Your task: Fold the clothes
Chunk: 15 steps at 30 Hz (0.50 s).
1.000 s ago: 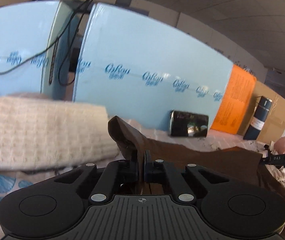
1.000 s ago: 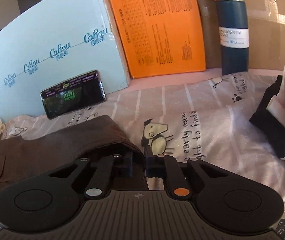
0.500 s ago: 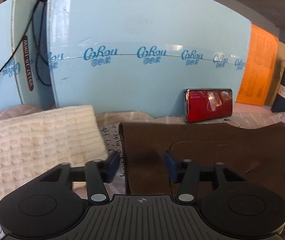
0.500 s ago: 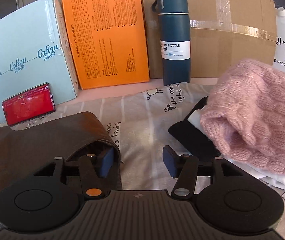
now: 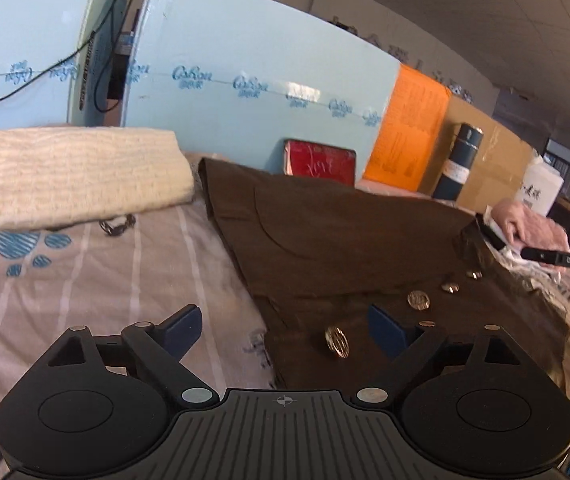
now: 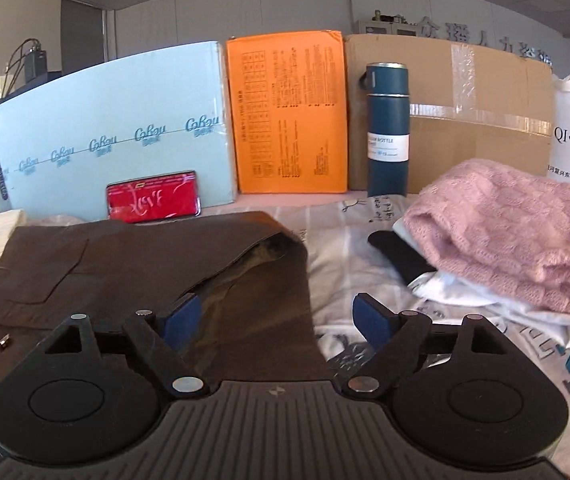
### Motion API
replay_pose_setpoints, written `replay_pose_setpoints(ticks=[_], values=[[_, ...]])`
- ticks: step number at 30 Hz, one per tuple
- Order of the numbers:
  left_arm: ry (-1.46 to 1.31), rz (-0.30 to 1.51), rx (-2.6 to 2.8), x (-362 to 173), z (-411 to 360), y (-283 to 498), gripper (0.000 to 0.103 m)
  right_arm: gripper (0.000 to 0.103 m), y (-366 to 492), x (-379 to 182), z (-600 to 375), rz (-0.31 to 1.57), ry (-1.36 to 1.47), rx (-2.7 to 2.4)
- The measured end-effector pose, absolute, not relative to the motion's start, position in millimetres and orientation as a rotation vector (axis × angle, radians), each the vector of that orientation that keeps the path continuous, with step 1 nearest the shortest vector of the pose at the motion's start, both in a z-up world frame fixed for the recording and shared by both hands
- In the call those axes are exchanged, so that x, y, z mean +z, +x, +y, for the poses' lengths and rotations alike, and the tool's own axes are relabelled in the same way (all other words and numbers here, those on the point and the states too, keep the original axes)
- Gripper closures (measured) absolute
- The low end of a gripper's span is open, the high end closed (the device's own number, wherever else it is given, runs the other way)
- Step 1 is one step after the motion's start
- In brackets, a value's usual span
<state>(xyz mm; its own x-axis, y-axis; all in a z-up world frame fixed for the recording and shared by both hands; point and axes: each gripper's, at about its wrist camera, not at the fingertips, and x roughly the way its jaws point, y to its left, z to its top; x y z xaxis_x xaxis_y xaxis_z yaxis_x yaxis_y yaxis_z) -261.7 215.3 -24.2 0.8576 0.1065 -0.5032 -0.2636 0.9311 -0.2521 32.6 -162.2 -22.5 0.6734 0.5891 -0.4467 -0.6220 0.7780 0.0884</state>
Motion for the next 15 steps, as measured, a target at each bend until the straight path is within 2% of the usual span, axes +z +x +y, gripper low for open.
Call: replay_pose_setpoints(ticks=[4,11,12,13,15], values=[[-0.274,0.55,0.142,-31.3,200.7,-256.3,0.011,0.02,22.8,-40.2,-158.4,0.534,-0.082,0.662],[-0.168,0.495,0.081,-24.7,175.8,-258.6,0.012,0.018,11.9,-53.3,-170.8,0.551,-0.071,0.607],[-0.167,0.509,0.093,-26.1,177.0,-255.5,0.021,0.017,11.8,-53.6,-171.7,0.552,-0.073,0.6],[-0.167,0.529,0.107,-28.5,179.1,-251.5,0.056,0.017,11.7,-54.0,-172.6,0.552,-0.075,0.593],[-0.162,0.563,0.154,-33.3,182.1,-244.4,0.094,0.017,11.4,-54.7,-174.4,0.553,-0.078,0.58]])
